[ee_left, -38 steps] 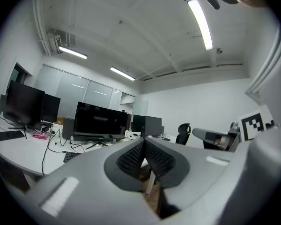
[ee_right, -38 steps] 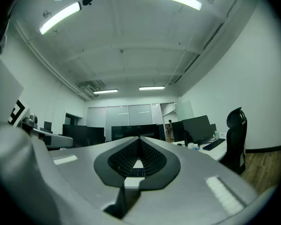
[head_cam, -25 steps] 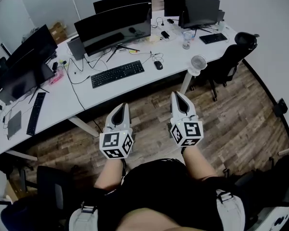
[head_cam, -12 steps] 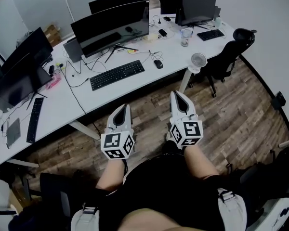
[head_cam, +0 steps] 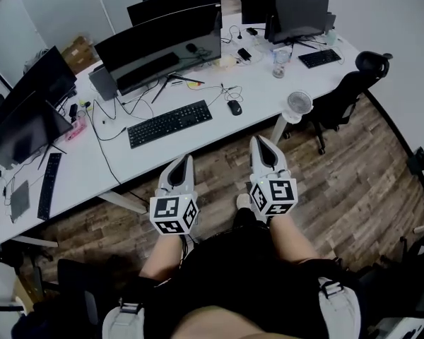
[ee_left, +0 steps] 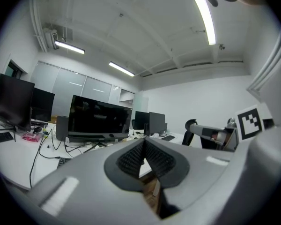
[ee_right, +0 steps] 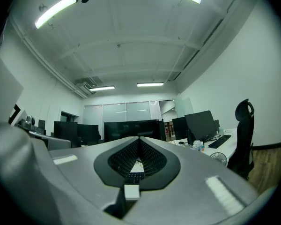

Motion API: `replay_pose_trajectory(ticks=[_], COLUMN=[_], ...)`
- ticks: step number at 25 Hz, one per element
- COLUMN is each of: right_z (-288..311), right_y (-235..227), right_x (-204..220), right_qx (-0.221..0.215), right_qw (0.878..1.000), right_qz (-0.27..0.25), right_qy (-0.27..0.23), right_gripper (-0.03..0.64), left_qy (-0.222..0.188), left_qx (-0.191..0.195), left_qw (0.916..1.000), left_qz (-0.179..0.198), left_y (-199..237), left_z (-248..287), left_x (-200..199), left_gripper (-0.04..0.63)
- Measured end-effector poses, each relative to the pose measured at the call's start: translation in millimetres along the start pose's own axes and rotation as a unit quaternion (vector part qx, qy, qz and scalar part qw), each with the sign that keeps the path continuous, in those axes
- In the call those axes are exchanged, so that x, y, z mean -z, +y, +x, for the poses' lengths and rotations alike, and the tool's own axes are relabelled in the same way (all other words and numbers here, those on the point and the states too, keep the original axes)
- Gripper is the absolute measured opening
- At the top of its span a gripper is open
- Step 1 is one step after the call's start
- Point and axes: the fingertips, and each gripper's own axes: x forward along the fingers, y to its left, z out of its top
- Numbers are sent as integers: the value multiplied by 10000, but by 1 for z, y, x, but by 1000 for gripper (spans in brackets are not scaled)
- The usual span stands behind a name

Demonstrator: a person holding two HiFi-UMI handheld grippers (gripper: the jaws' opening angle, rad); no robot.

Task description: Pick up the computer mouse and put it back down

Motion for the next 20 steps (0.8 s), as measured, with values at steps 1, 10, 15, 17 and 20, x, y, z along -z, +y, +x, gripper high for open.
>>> replay_pose_trajectory(ticks=[1, 10, 15, 17, 20], right_z=[14, 156, 215, 232, 253], right_y=[-11, -108, -136, -141, -146], right_x=[1, 11, 23, 29, 40], right_qx=[-32, -440, -705, -771, -819], right_qw=[10000, 9985, 9961, 9951, 9939], right_qz=[30, 279, 320, 369, 401], right_qy=[-6, 196, 418, 494, 613], right_gripper=[-2, -2, -3, -2, -3], left_qy=[0, 91, 195, 304, 436], left_qx=[-48, -489, -798, -886, -956], left_qw=[10000, 9987, 9966, 9956, 9945], left_qz=[30, 135, 28, 9, -22], left_y=[1, 9, 21, 26, 34], left_z=[16, 168, 220, 232, 249], left_x=[-2, -27, -29, -24, -18], left_gripper=[54, 54, 54, 54, 54])
